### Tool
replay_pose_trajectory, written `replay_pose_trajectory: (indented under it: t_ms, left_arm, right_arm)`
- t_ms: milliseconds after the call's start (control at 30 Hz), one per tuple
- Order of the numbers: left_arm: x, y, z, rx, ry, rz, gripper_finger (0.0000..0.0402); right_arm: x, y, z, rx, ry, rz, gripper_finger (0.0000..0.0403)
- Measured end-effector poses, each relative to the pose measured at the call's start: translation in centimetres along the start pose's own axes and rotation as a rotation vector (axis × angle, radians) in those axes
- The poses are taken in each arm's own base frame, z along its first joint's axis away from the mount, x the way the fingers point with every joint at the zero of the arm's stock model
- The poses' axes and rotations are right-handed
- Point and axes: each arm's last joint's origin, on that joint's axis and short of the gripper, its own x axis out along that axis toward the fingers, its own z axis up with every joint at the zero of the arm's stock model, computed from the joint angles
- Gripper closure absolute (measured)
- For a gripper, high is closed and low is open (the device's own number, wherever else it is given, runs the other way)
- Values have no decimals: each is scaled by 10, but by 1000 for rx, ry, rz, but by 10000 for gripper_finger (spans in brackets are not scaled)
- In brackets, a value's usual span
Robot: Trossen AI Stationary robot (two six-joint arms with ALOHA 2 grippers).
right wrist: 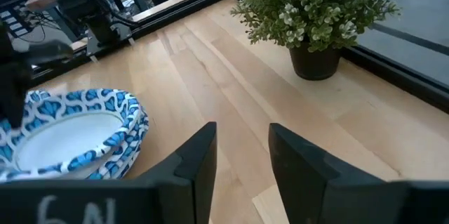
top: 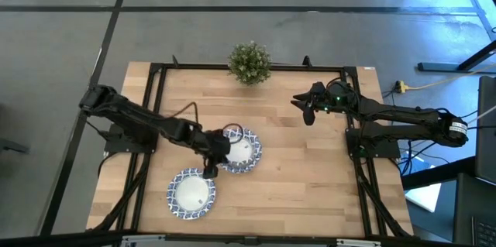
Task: Nest bowls inside each other
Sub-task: Stack the white bowl on the stacked white bowls
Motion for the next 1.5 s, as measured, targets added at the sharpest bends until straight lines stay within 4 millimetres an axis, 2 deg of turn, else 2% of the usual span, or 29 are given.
replay_pose_trajectory:
  t_ms: [167, 300, 433, 667, 767, 1000, 1200, 1333, 1500]
  left_arm:
    - [18, -1, -4, 1, 25, 40, 397]
    - [23, -1, -6, -20, 49, 35, 397]
    - [23, -2, -4, -24, 21, 21, 387]
    - [19, -5, 6, -23, -76, -28, 337]
    - [19, -4, 6, -25, -61, -54, 322]
    - [15, -5, 9, 19, -93, -64, 314]
    - [-13, -14, 25, 135, -276, -109, 317]
    - [-41, -13, 25, 154, -319, -100, 317]
    - [-83, -12, 17, 150, -342, -79, 317]
  right_arm:
    - [0, 1, 0, 18, 4, 2, 271]
    - [0, 0, -1, 29, 12, 0, 271]
    - [0, 0, -1, 29, 12, 0, 271]
    - [0, 0, -3, 30, 27, -4, 271]
    - [0, 0, -4, 31, 37, -7, 271]
    - [0, 0, -4, 30, 37, -6, 271]
    - [0, -1, -8, 33, 77, -17, 271]
    - [-1, -1, -10, 36, 105, -11, 271]
    - [-1, -1, -10, 38, 107, 11, 271]
